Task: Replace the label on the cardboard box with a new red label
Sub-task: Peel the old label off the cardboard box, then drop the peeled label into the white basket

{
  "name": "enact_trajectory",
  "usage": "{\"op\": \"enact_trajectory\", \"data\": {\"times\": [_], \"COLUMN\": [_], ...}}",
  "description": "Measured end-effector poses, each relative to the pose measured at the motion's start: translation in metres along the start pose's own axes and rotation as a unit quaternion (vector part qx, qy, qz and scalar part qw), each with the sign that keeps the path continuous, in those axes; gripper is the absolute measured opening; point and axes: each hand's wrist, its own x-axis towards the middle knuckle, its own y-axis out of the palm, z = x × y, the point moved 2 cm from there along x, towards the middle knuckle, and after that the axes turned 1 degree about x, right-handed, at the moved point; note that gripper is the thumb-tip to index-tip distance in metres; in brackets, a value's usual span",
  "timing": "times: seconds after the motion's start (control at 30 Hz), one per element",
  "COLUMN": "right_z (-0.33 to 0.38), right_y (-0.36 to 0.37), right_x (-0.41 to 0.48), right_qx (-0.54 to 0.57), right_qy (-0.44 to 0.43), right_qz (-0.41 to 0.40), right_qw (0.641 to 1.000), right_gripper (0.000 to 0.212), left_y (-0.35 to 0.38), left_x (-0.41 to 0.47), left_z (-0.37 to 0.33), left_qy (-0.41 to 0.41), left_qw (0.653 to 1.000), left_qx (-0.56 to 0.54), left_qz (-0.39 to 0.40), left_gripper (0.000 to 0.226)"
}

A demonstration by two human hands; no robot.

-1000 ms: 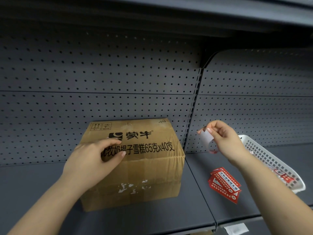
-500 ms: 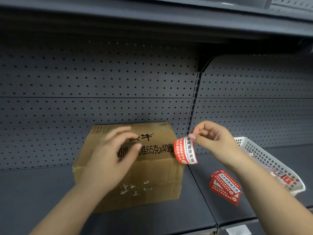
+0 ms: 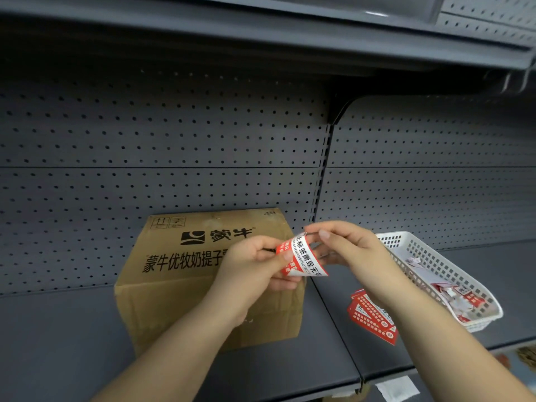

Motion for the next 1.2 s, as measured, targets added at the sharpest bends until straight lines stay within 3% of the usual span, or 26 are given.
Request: {"op": "enact_trajectory", "data": {"times": [0.13,0.3,0.4,0.53,0.67,0.73,0.83,1.03,1.2], "right_z": [-0.008,-0.021,-0.025,-0.026,-0.023,-0.020,-0.018,-0.016,-0.012], "right_y": [-0.001,0.003,0.001,-0.002,-0.006,-0.005,-0.002,-0.004,-0.002], "right_x": [-0.009,-0.020,-0.023,-0.022,-0.020,-0.020,-0.019,-0.022,-0.027], "right_qx": [0.026,-0.013,0.005,0.033,0.097,0.072,0.043,0.070,0.092], "right_qy": [0.038,0.041,0.034,0.048,0.070,0.060,0.027,-0.041,-0.079], "right_qz": [-0.002,0.023,0.010,0.007,-0.004,-0.001,-0.006,-0.054,-0.061], "right_qw": [0.999,0.999,0.999,0.998,0.993,0.996,0.999,0.995,0.991], "right_gripper": [0.031,0.013,0.015,0.019,0.034,0.032,0.008,0.010,0.010], "left_y": [0.002,0.008,0.010,0.011,0.008,0.008,0.006,0.007,0.007], "left_x": [0.001,0.004,0.005,0.009,0.013,0.014,0.015,0.008,0.006], "left_z": [0.005,0.008,0.009,0.012,0.014,0.012,0.013,0.011,0.007], "left_qy": [0.002,0.015,0.021,0.042,0.063,0.072,0.083,0.042,-0.013], "left_qw": [1.000,0.997,0.996,0.998,0.998,0.997,0.997,0.995,0.990], "left_qx": [0.007,-0.040,-0.052,-0.033,-0.003,-0.007,-0.012,-0.078,-0.106], "left_qz": [0.010,0.058,0.068,0.033,0.010,0.007,-0.003,0.049,0.091], "left_gripper": [0.017,0.015,0.037,0.007,0.019,0.025,0.029,0.047,0.028]}}
